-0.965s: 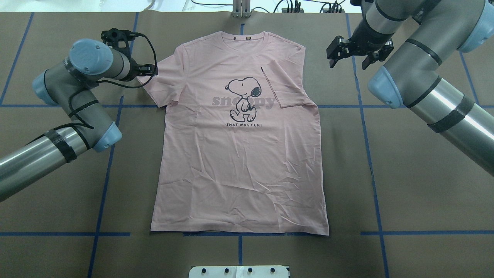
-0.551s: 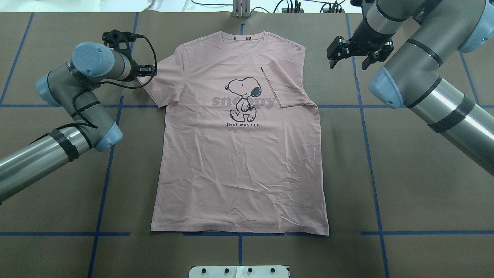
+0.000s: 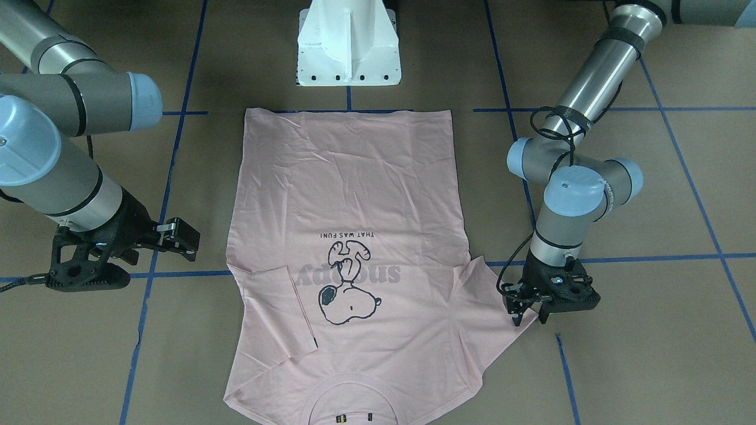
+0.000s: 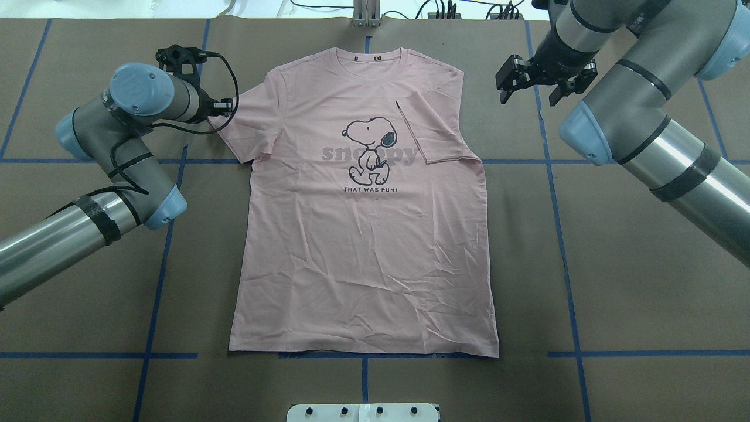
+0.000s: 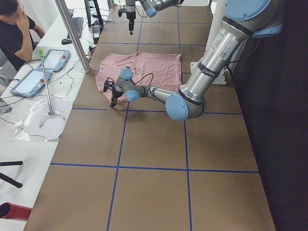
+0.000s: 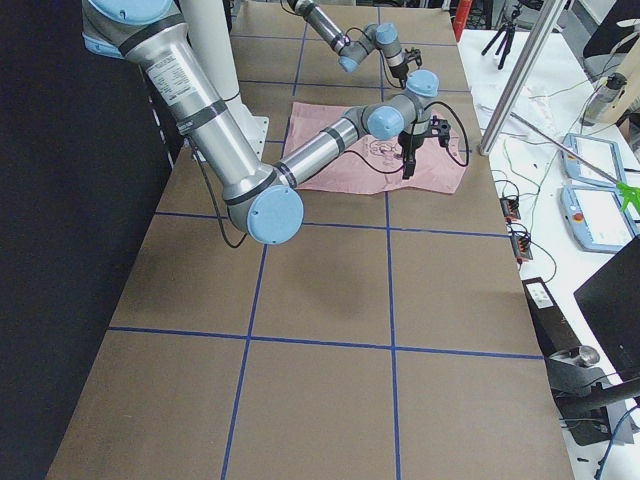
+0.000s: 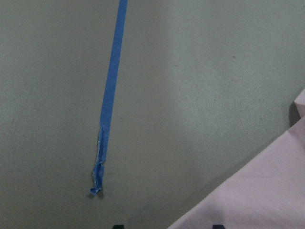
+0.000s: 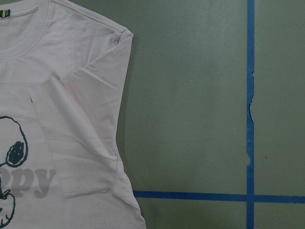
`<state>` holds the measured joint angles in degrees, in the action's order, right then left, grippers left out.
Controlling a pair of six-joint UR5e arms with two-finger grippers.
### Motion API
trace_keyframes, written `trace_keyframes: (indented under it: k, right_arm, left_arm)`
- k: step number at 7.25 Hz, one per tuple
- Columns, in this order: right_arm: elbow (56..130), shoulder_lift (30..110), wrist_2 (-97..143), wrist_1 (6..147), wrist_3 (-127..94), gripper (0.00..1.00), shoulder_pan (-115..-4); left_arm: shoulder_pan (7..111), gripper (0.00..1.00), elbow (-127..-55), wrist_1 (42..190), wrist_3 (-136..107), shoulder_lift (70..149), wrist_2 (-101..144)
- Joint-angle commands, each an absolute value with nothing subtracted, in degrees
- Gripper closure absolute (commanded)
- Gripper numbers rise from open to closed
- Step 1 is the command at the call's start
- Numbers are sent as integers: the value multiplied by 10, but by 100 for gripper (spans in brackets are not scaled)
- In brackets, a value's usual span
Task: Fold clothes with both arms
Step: 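Move the left gripper to the sleeve nearest it while the right gripper waits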
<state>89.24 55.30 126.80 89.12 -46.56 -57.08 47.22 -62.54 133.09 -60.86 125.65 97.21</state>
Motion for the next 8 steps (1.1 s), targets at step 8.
trace_keyframes:
  k: [8]
  right_arm:
    - [889, 568, 1266, 888, -463, 0, -569]
  left_arm:
    - [440, 100, -620, 1209, -736, 1402, 1034]
